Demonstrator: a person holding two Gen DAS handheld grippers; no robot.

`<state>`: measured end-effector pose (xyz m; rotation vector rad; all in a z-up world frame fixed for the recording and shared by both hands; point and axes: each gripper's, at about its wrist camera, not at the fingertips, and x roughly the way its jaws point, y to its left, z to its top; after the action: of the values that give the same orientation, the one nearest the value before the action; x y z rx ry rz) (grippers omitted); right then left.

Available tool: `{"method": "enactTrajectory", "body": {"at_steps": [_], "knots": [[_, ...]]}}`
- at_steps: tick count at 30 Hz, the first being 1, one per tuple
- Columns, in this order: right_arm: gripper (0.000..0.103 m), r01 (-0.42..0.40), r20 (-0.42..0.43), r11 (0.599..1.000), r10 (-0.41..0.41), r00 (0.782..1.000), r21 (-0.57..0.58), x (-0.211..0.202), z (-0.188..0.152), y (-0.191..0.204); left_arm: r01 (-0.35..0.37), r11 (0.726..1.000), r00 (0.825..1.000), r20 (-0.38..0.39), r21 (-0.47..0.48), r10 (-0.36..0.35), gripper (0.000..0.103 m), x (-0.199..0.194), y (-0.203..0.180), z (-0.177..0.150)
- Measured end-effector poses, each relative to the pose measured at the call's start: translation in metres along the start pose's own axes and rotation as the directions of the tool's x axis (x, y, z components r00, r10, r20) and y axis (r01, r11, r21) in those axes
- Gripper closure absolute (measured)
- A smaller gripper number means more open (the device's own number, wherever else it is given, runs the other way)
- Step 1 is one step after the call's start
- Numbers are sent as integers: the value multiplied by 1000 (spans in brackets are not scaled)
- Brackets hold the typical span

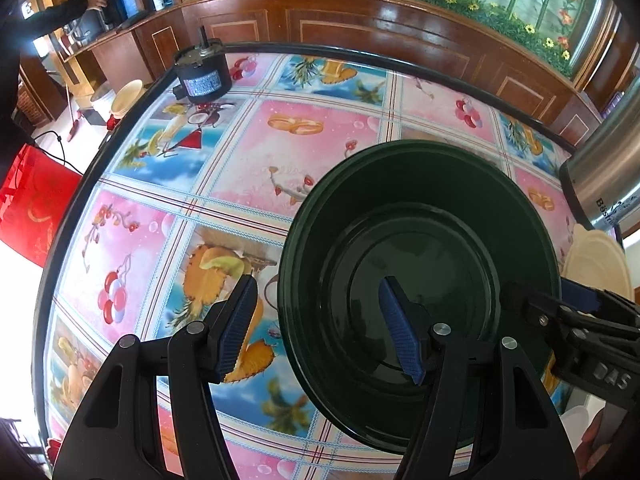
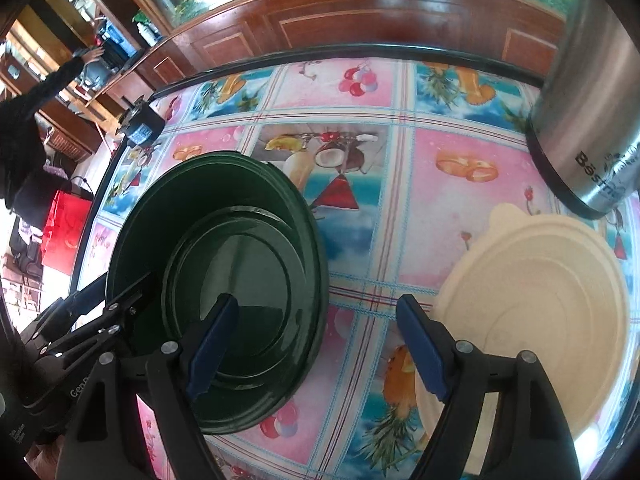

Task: Organize plates and bowls
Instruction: 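Close the right tool on the rim of the green basin, then carry the green basin onto the red plate stack held by the left tool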

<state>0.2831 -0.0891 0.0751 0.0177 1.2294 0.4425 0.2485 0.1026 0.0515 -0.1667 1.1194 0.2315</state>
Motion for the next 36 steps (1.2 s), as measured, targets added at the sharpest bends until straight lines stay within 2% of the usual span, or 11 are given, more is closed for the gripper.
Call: {"method": "enactTrajectory", "body": {"at_steps": [2, 3, 4, 6, 7, 9, 12, 25, 36], "knots": [[43, -12, -16, 1000, 12, 1000, -1, 5, 0, -1, 7, 1000, 1000, -2, -1, -7, 39, 1, 1, -1], [60, -12, -26, 1000, 12, 1000, 1, 8, 0, -1, 11, 1000, 1000, -5, 0, -11, 40, 1, 1, -1], [75, -18, -33, 1000, 18, 999, 1, 9, -1, -2, 15, 1000, 1000, -6, 2, -15, 48, 0, 2, -2], [86, -45, -46, 999, 45, 998, -7, 11, -4, -2, 8, 1000, 1000, -7, 11, -7, 64, 0, 1, -3], [86, -49, -48, 999, 48, 998, -13, 10, -6, -1, 6, 1000, 1000, -9, 16, -6, 68, 0, 1, -4], [86, -43, -38, 999, 42, 998, -31, 8, -9, 2, -5, 1000, 1000, -9, 30, 6, 68, -2, -1, -8], [86, -41, -34, 998, 39, 999, -41, 4, -13, 4, -15, 999, 1000, 1, 35, 15, 76, -6, 1, -13], [84, -33, 9, 996, 34, 999, -85, -25, -41, 28, -15, 1000, 998, 54, 13, 14, 76, -51, 20, -43], [82, -51, 16, 994, 53, 998, -99, -51, -87, 60, -13, 1000, 996, 89, 11, 12, 76, -96, 48, -88]]}}
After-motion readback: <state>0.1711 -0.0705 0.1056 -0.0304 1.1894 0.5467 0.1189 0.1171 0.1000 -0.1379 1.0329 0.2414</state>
